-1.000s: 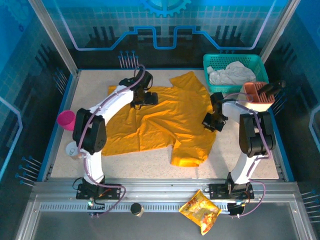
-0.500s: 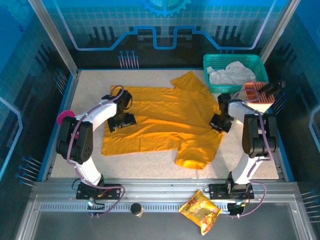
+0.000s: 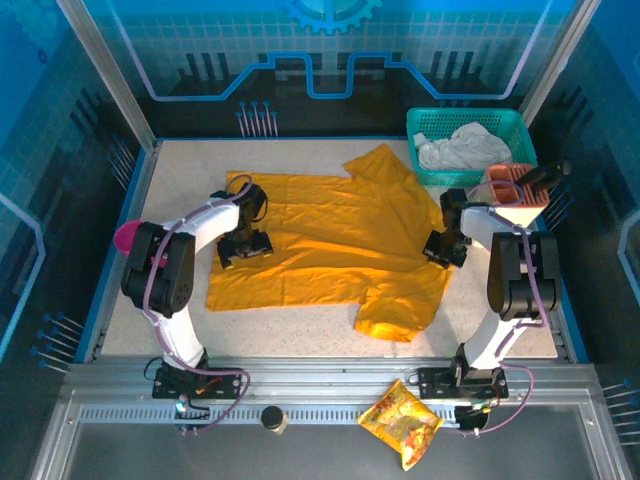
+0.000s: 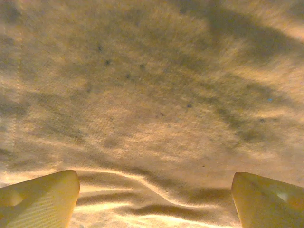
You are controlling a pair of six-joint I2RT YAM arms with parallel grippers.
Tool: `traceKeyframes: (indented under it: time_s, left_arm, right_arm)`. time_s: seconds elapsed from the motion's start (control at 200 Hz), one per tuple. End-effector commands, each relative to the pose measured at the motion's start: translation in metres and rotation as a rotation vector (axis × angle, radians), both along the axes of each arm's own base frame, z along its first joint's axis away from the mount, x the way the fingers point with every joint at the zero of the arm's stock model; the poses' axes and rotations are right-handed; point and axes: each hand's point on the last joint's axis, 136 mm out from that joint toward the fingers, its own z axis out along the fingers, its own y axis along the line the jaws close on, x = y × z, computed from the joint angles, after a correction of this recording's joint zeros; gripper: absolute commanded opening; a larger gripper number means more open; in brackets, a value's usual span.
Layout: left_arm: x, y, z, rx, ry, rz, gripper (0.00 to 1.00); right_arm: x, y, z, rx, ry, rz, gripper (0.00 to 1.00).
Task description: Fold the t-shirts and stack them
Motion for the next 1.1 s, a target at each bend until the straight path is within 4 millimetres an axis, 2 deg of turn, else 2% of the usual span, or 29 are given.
traceKeyframes:
  time_s: [0.0,0.08,0.155,0.28,0.4,0.556,0.676,0.836,0.971,1.096]
  left_arm:
    - [0.030,-0.003,0.046,-0.004,-0.131,-0.006,0.83]
    - [0.055,-0.010,0.061,-0.015,-0.174,-0.021,0.78]
    - [0.081,-0.017,0.059,-0.023,-0.186,-0.030,0.74]
    - [0.114,-0.030,0.034,-0.041,-0.138,-0.035,0.68]
    - [0.130,-0.028,0.016,-0.011,-0.112,-0.005,0.66]
    - [0.135,-0.009,0.003,0.038,-0.082,0.069,0.55]
    - [0.131,0.016,-0.001,0.098,-0.062,0.125,0.55]
    - [0.117,0.048,-0.011,0.116,-0.012,0.192,0.55]
    - [0.104,0.068,-0.012,0.128,-0.001,0.223,0.55]
    - [0.102,0.079,-0.013,0.127,-0.001,0.239,0.56]
  right_arm:
    - [0.012,0.021,0.042,0.005,-0.081,0.145,0.16]
    - [0.023,0.035,0.066,-0.013,-0.137,0.228,0.21]
    - [0.032,0.049,0.076,-0.007,-0.166,0.279,0.23]
    - [0.040,0.071,0.064,0.040,-0.157,0.320,0.22]
    - [0.044,0.088,0.049,0.059,-0.128,0.344,0.20]
    - [0.046,0.109,0.039,0.091,-0.127,0.374,0.19]
    - [0.044,0.122,0.035,0.119,-0.123,0.380,0.19]
    - [0.034,0.137,0.031,0.166,-0.122,0.379,0.19]
    - [0.029,0.141,0.032,0.187,-0.123,0.376,0.19]
    - [0.029,0.143,0.035,0.194,-0.130,0.380,0.20]
